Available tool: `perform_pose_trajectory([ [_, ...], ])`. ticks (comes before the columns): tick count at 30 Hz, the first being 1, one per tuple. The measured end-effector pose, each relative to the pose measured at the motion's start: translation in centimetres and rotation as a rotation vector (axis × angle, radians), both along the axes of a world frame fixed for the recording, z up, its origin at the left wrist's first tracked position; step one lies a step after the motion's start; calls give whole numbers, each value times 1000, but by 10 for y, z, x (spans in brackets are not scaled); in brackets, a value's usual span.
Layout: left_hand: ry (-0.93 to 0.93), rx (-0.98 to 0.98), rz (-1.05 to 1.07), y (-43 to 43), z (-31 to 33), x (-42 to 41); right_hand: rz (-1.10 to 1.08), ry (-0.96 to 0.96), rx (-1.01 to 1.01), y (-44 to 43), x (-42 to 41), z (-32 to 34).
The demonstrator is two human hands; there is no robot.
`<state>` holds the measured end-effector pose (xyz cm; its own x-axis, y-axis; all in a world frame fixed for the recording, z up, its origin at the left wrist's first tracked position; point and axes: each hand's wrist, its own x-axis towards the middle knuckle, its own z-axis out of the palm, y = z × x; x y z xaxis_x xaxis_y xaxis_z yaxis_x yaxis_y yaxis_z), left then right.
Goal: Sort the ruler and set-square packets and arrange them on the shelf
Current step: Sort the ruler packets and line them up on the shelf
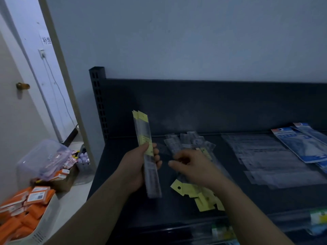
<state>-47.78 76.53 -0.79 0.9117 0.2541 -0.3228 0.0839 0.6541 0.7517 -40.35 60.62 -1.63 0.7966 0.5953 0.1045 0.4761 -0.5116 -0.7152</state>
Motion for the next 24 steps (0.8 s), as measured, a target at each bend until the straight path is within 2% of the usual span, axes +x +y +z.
perform_pose_trajectory([
  [2, -12, 33, 23, 0, 3, 1, -20, -113, -78, 7, 2, -4],
  [5, 11, 88, 17, 7, 1, -5, -221, -290, -161, -2, 24, -19],
  [7, 36, 110, -9, 11, -2, -10, -345, -231, -323, -18, 40, -29],
  [10, 77, 124, -52, 13, -8, -14, -447, -176, -360, -49, 52, -33],
  [13, 124, 179, -69, 7, -13, -15, -459, -144, -283, -67, 46, -27],
  [17, 167, 358, -94, 0, -22, -12, -426, -210, -123, -68, 34, -25],
  [19, 168, 425, -95, 0, -25, -10, -341, -117, -65, -58, 22, -20],
  [21, 153, 487, -92, -1, -26, -10, -254, -54, -73, -46, 12, -20],
  [24, 113, 590, -79, 2, -25, -11, -225, -67, -146, -35, 5, -22],
])
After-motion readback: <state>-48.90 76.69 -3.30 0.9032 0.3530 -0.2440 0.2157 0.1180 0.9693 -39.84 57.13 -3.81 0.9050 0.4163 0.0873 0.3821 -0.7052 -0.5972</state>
